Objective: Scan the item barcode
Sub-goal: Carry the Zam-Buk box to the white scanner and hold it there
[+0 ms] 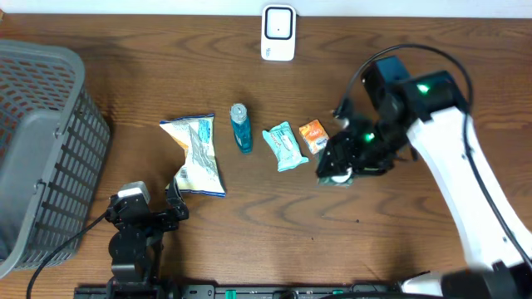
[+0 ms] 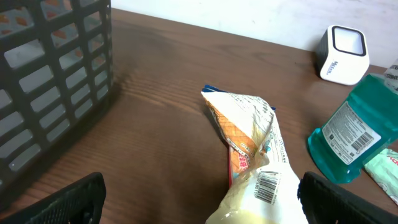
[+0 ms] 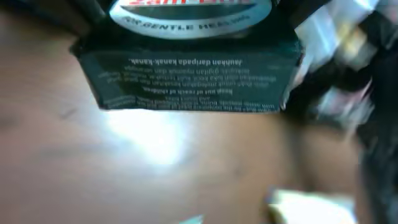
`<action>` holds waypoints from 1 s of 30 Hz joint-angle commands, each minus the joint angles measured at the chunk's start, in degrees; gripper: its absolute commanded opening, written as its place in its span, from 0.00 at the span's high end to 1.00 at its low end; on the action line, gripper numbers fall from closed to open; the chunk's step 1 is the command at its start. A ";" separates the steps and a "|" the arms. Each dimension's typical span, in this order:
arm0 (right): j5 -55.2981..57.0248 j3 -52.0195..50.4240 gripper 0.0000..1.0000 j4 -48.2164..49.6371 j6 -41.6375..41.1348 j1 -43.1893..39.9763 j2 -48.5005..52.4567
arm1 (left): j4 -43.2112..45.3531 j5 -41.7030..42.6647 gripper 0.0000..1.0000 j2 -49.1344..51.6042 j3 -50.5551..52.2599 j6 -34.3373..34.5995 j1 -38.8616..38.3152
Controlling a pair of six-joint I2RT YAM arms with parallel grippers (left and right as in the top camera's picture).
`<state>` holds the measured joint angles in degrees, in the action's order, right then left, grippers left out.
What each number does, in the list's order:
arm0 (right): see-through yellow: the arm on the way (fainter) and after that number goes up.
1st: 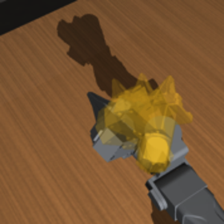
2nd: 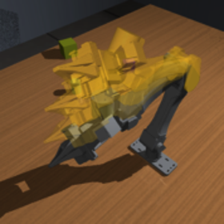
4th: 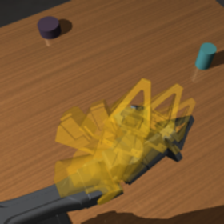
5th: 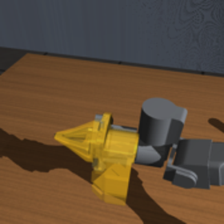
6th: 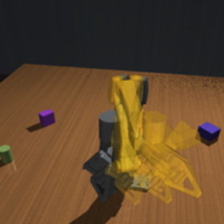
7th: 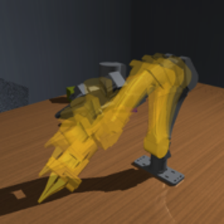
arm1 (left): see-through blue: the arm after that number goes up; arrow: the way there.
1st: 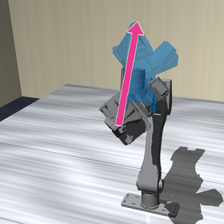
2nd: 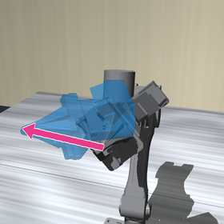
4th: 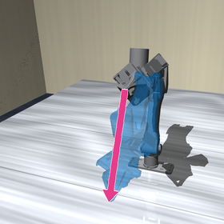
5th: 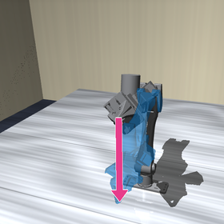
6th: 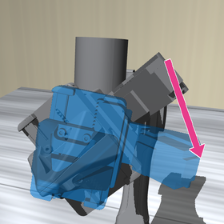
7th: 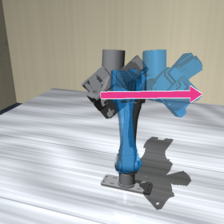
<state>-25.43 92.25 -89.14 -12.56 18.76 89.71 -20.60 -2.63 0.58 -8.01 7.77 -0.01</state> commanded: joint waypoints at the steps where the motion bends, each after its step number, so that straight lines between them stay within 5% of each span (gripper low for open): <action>1: 18.32 0.90 0.79 7.72 -12.15 2.43 -2.21 | 0.07 0.72 0.02 -0.35 0.20 0.68 0.33; 10: 33.48 -4.09 0.66 38.05 -12.02 7.74 0.72 | 0.07 0.72 0.02 -0.35 0.20 0.70 0.33; 15: 35.41 -4.98 0.73 48.28 -8.98 7.72 4.98 | 0.07 0.72 0.02 -0.35 0.20 0.70 0.33; 20: 35.43 -4.98 0.62 63.60 -2.93 7.69 12.90 | 0.07 0.72 0.02 -0.35 0.20 0.70 0.33; 30: 35.41 -4.94 0.71 96.48 3.82 7.69 28.30 | 0.07 0.72 0.02 -0.35 0.20 0.70 0.33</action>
<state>9.02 87.18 3.64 -11.25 26.22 115.39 -20.62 -2.20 0.58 -8.01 7.77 -0.01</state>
